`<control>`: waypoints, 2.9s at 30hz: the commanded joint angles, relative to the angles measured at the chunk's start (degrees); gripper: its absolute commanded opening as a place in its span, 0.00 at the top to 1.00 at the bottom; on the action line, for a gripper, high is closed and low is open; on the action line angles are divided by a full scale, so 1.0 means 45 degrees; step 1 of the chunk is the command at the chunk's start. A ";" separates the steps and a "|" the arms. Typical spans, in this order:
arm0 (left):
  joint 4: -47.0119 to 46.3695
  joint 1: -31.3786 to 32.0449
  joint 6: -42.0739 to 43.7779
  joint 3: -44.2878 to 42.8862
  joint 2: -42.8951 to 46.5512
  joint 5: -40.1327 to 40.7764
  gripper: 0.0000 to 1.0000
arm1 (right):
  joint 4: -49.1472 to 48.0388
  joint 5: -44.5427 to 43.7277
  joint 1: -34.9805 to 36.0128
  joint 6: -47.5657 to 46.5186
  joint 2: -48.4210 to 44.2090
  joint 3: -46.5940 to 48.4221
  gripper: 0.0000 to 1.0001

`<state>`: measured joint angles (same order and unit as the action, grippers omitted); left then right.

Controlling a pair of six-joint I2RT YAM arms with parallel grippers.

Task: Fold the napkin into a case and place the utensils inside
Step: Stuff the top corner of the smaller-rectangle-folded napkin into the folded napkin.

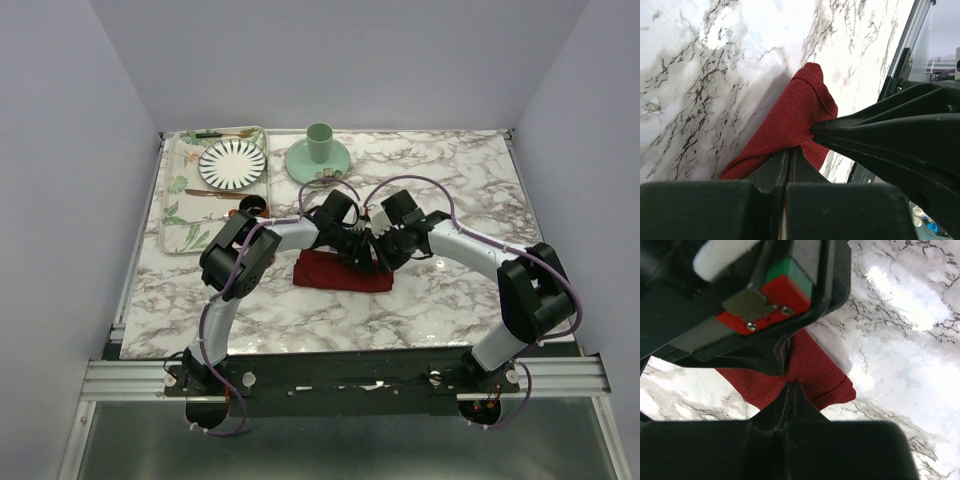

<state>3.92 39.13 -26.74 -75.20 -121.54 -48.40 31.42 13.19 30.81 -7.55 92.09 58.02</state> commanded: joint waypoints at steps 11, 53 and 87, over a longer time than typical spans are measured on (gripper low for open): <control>-0.0813 0.0112 0.1157 0.0344 0.1031 0.1400 1.00 | 0.0712 0.0583 -0.0771 0.0819 0.0940 0.1227 0.99; -0.1243 -0.0240 0.1040 0.0285 0.0348 0.2006 1.00 | 0.1709 0.2557 -0.2022 0.1170 0.1507 0.1599 0.99; 0.0065 0.0210 0.1509 -0.0653 0.0153 0.2591 1.00 | 0.1787 0.3319 -0.2920 0.2108 0.2191 0.1951 0.99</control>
<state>3.18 40.14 -20.73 -77.56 -120.03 -39.13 37.39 27.75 18.65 1.28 101.71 65.32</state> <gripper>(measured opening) 0.012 0.012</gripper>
